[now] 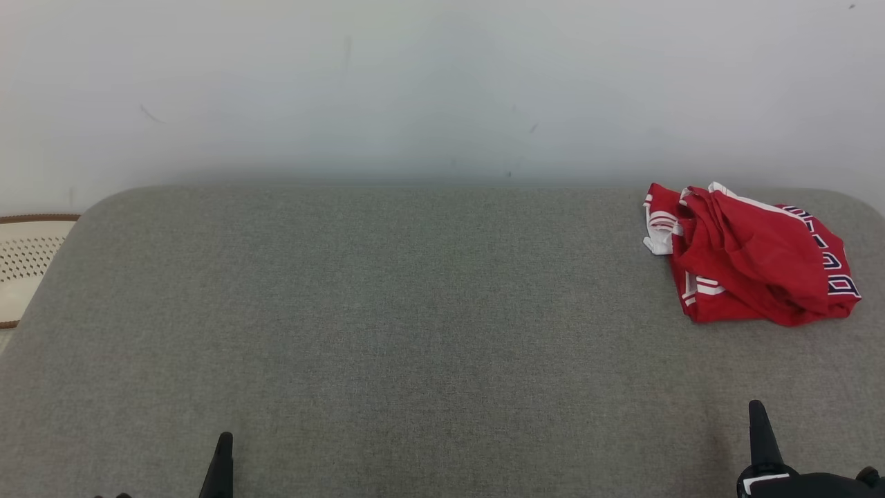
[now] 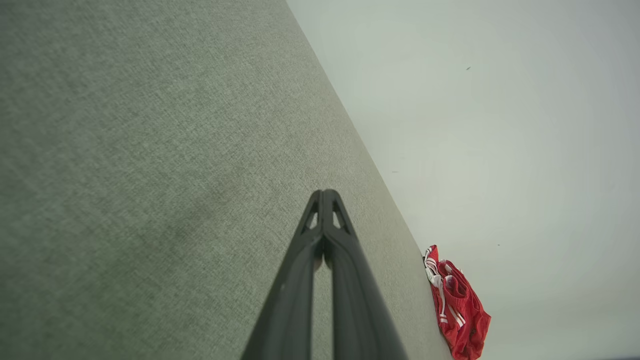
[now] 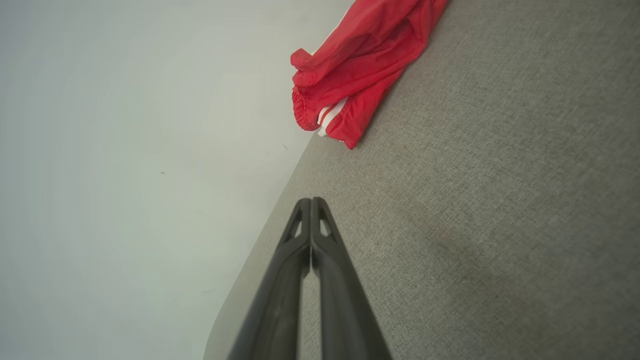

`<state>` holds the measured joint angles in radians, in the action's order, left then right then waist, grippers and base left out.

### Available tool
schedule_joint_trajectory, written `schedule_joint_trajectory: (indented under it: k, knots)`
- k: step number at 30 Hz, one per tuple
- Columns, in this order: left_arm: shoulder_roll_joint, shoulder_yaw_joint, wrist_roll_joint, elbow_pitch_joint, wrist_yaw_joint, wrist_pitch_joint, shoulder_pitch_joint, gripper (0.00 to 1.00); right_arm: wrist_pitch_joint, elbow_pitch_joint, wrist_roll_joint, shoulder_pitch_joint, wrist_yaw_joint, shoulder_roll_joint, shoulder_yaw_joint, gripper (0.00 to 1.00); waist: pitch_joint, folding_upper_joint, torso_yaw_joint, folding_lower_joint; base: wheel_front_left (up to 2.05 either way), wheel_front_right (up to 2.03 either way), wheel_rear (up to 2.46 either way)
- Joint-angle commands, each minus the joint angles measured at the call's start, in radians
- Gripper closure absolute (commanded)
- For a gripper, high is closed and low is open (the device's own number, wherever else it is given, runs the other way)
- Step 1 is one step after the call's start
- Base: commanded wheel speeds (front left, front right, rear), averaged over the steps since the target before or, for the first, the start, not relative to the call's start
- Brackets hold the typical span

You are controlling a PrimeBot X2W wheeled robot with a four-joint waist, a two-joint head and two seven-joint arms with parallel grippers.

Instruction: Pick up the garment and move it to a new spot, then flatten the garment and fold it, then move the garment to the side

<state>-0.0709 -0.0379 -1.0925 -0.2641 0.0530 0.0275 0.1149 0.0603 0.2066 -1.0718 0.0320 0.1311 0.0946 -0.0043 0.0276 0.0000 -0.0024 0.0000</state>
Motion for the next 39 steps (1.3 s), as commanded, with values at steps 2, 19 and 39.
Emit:
schedule_joint_trajectory:
  k: [2, 19, 39]
  knots:
    - [-0.002, 0.010, -0.035, -0.002, 0.009, -0.006, 0.028, 1.00, -0.008, -0.006, -0.038, 0.018, 0.000, 0.010, -0.007, 1.00, -0.001, 0.0000, 0.000, 0.0000, 0.00, 0.00, 0.00]
    - [0.006, 0.038, -0.202, -0.036, 0.035, -0.052, 0.061, 1.00, -0.044, 0.011, -0.231, 0.041, 0.000, 0.013, -0.039, 1.00, -0.009, 0.0000, 0.001, 0.0000, 0.00, 0.00, 0.00]
    - [0.013, 0.062, -0.352, -0.066, 0.056, -0.092, 0.087, 1.00, -0.080, 0.026, -0.404, 0.061, 0.000, 0.013, -0.071, 1.00, -0.018, 0.0000, 0.001, 0.0000, 0.00, 0.00, 0.00]
